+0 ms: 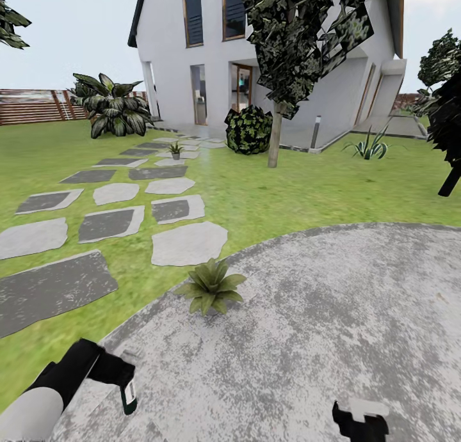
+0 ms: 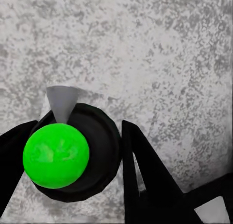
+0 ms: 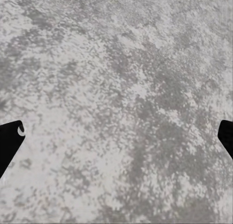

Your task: Pick up the pesticide atomizer in the garden and spray insectifuge to fully cover both potted plants in the garden.

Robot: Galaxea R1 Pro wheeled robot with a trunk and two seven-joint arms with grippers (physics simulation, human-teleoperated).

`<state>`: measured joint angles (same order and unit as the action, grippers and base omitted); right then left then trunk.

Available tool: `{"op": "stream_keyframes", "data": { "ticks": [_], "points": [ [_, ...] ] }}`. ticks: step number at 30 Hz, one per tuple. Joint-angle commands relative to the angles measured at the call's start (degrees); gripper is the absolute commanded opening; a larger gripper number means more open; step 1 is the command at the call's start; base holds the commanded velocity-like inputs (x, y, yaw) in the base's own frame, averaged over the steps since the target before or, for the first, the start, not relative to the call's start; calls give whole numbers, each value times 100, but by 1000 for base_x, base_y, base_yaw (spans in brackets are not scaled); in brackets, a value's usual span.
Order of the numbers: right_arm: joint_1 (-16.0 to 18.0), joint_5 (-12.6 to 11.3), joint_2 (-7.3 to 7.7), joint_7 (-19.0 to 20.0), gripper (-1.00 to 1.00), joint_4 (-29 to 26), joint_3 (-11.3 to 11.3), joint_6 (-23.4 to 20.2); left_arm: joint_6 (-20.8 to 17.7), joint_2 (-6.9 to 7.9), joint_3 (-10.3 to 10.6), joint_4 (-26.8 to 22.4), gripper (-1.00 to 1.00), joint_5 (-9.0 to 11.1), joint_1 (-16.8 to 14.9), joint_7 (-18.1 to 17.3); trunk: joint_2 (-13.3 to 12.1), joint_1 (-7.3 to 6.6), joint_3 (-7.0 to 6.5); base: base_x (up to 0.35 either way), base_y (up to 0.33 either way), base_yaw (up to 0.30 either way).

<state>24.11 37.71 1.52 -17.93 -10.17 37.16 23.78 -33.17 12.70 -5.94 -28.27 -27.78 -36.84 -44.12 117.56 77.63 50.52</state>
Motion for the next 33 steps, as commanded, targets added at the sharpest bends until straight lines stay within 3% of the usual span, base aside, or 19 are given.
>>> {"op": "stream_keyframes", "data": {
  "ticks": [1, 4, 10, 12, 16, 18, 26, 33],
  "points": [
    [6, 60, -1, -23, 100, 53, 44, 149, -262, -8, -24, -13, -100, -43, -30, -55, 2, -1, 5, 0, 0, 0],
    [6, 66, -2, -26, 100, 114, 46, 319, -644, 3, 6, -124, -100, -50, -82, -67, 2, -1, 5, 19, 0, 0],
    [6, 61, 47, -27, 100, 122, 61, 362, -1000, -5, 31, -421, -100, -62, -95, -70, 2, -1, 5, 271, 0, 0],
    [6, 61, 59, -27, 100, 121, 62, 363, -1064, -4, 146, -423, -100, -74, -95, -70, 2, -1, 5, 330, 0, 0],
    [6, 61, 66, -27, 100, 121, 63, 364, -1106, -6, 561, -389, -100, -78, -95, -75, 2, -1, 5, 335, 0, 0],
    [6, 61, 67, -27, 100, 121, 63, 364, -1110, -10, 648, -407, -100, -75, -95, -77, 2, -1, 5, 337, 0, 0],
    [6, 61, 59, -27, 100, 121, 60, 365, -1109, -7, 716, -441, -100, -94, -95, -451, 2, -1, 5, 337, 0, 0],
    [6, 61, 53, -27, 100, 121, 57, 364, -1104, 12, 729, -434, -100, -104, -66, -525, 2, -1, 6, 337, 5, -12]
  ]
}}
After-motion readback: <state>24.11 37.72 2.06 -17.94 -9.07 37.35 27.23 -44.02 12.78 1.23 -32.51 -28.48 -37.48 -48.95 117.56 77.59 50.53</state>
